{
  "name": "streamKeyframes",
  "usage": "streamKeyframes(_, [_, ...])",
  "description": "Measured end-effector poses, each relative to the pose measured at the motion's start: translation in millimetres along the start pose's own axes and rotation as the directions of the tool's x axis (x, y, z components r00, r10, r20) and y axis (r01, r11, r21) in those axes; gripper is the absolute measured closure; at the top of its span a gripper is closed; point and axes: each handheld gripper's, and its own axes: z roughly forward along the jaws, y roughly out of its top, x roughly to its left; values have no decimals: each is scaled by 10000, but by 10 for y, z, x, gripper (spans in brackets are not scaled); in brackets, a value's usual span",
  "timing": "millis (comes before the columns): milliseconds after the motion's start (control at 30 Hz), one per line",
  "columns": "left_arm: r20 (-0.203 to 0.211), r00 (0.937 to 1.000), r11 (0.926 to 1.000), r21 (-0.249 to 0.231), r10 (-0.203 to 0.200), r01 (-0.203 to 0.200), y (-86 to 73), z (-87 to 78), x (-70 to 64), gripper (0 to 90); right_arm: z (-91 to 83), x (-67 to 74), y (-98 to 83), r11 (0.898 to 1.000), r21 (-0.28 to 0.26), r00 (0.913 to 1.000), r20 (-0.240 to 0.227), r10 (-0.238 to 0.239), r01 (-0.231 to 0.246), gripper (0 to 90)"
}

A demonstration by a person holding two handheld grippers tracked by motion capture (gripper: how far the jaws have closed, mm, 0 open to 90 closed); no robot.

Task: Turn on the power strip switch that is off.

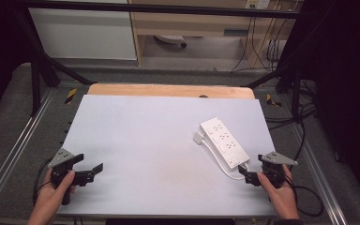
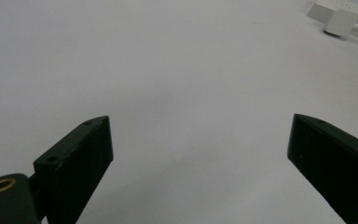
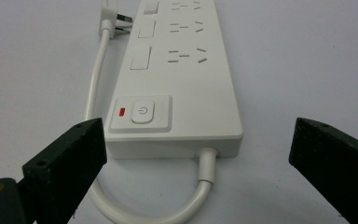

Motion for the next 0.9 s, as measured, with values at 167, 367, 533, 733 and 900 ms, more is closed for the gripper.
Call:
streamKeyframes(167, [45,10000,10000,30,31,-31,0,2,-10,67,-27,-11,6,9997,-92,9997,-82,240,-241,53])
streamKeyframes(367, [58,10000,9999,153,-30,30,-9,22,-3,67,-38,-5,28,9996,-64,9996,-70,259,-259,37])
streamKeyframes(533, [88,10000,9999,119,-38,37,-10,16,-3,67,-51,-7,48,9994,-147,9995,-89,312,-314,32])
streamKeyframes(733, [67,10000,9999,156,-48,47,-12,18,0,67,-68,-24,66,9990,-220,9992,-117,377,-380,31])
streamKeyframes(900, [70,10000,9999,142,-55,54,-12,18,1,67,-90,-5,85,9985,-375,9990,-213,402,-410,31])
